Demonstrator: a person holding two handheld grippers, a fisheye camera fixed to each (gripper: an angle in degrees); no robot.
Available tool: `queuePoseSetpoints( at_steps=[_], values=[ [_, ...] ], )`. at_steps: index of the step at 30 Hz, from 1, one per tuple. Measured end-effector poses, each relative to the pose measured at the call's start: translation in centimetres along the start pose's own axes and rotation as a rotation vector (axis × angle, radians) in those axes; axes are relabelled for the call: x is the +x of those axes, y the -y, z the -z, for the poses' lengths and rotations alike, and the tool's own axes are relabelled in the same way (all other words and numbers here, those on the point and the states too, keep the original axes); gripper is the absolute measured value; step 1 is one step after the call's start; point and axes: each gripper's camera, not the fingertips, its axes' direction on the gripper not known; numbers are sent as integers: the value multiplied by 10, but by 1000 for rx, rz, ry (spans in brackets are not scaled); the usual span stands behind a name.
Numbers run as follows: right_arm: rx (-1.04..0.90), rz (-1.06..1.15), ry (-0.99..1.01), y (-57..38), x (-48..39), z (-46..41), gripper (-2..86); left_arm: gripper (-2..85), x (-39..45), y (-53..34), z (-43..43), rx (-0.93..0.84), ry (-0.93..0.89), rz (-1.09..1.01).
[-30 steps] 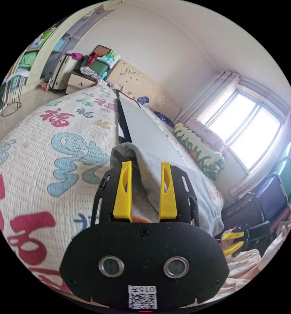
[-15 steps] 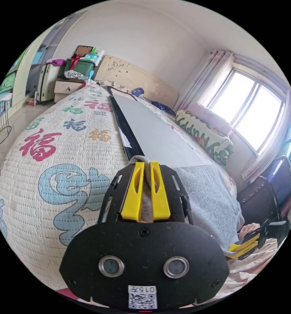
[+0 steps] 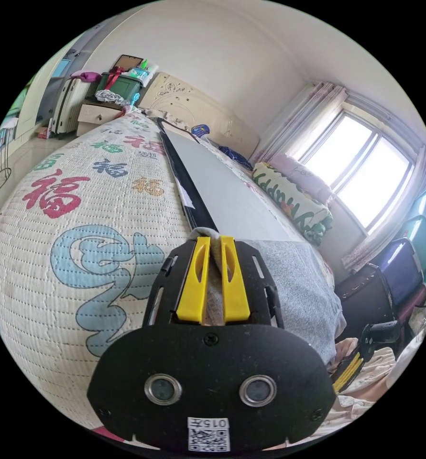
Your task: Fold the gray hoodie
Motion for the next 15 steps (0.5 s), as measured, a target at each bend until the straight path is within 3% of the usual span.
queuePoseSetpoints(
  at_steps=[5, 8, 12, 15],
  values=[
    [211, -30, -145, -32, -21, 74, -6, 35, -9, -27, -19, -12, 3, 15],
    [282, -123, -396, -71, -37, 127, -3, 52, -13, -45, -30, -21, 7, 22],
    [380, -422, -771, -143, -47, 205, 5, 65, 5, -82, -24, -22, 172, -40],
    [475, -730, -839, -199, -33, 259, 16, 61, 28, -114, -18, -6, 184, -120]
  ],
)
